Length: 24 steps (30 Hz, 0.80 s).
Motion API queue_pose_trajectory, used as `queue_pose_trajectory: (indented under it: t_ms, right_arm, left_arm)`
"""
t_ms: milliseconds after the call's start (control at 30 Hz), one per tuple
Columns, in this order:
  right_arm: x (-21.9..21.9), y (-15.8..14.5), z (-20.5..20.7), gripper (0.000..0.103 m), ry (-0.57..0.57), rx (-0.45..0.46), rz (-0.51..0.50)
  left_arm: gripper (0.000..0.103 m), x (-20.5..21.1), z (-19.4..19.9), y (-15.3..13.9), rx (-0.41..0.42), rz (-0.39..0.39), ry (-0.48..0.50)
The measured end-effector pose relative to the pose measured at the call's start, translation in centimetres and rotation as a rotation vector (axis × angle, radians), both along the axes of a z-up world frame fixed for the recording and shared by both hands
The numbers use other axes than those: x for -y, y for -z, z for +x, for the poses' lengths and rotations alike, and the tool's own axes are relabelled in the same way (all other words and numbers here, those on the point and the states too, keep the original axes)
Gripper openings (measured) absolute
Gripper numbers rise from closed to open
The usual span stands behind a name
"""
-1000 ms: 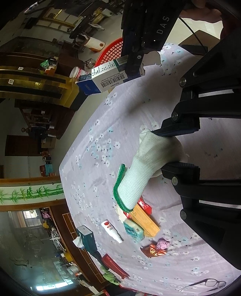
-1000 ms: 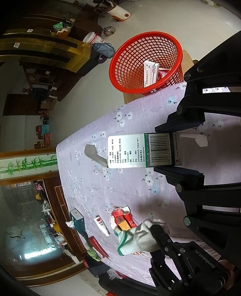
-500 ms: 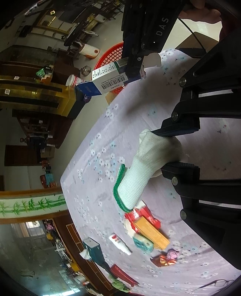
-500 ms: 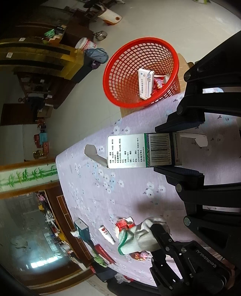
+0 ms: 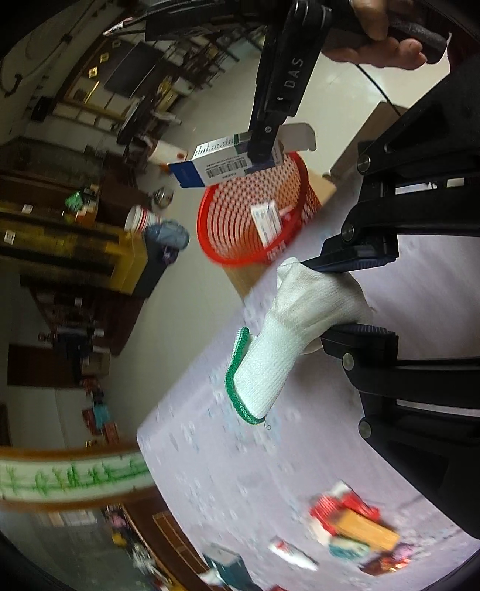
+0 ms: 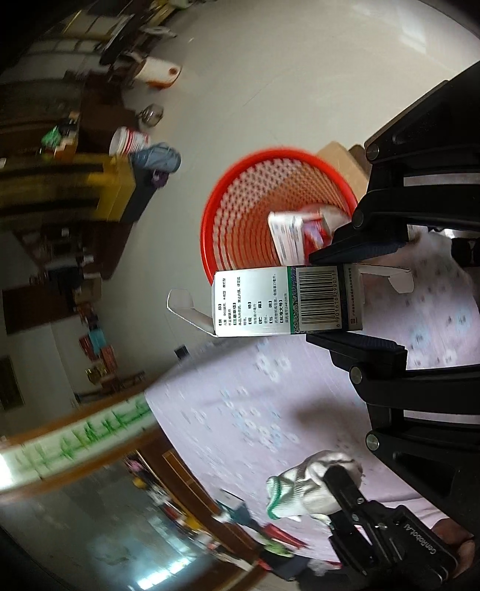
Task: Collect trash
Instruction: 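Open both tools over the red wastebasket to drop the glove and box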
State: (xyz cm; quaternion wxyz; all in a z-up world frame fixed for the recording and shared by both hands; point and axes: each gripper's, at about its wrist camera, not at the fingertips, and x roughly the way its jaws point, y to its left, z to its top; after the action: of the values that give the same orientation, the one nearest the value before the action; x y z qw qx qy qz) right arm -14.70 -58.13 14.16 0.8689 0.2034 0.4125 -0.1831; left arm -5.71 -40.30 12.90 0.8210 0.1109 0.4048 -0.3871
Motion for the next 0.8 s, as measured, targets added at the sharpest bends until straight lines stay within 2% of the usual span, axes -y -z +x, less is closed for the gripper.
queue_pose_trajectory:
  t_ms: [233,500,567,600,633,700,800]
  right_arm:
    - [4.6,-0.6,-1.4,0.037,0.07,0.028,0.049]
    - [8.1,-0.5,-0.8,0.038,0.105,0.041,0.094]
    - [9.0,-0.2,-0.3,0.04,0.106,0.042,0.115]
    - [9.3,-0.1,0.0,0.04,0.101,0.041,0.12]
    - [9.6,0.0,0.3,0.04,0.1,0.037,0.123]
    - [9.8,0.1,0.6,0.045,0.104,0.036,0.127]
    - [9.7,0.1,0.6,0.046,0.099,0.04,0.125]
  left_arm:
    - [0.023,6.4,0.2,0.1,-0.061,-0.009,0.115]
    - [0.025,12.1,1.7,1.2,-0.08,0.006,0.169]
    - [0.035,13.1,2.0,1.5,-0.085,0.015,0.172]
    - [0.048,13.4,2.1,1.6,-0.082,0.017,0.166]
    - [0.057,13.5,2.1,1.5,-0.076,0.014,0.158]
    - [0.057,13.4,2.1,1.4,-0.071,0.0,0.153]
    - [0.057,12.6,1.6,1.2,-0.062,-0.001,0.147]
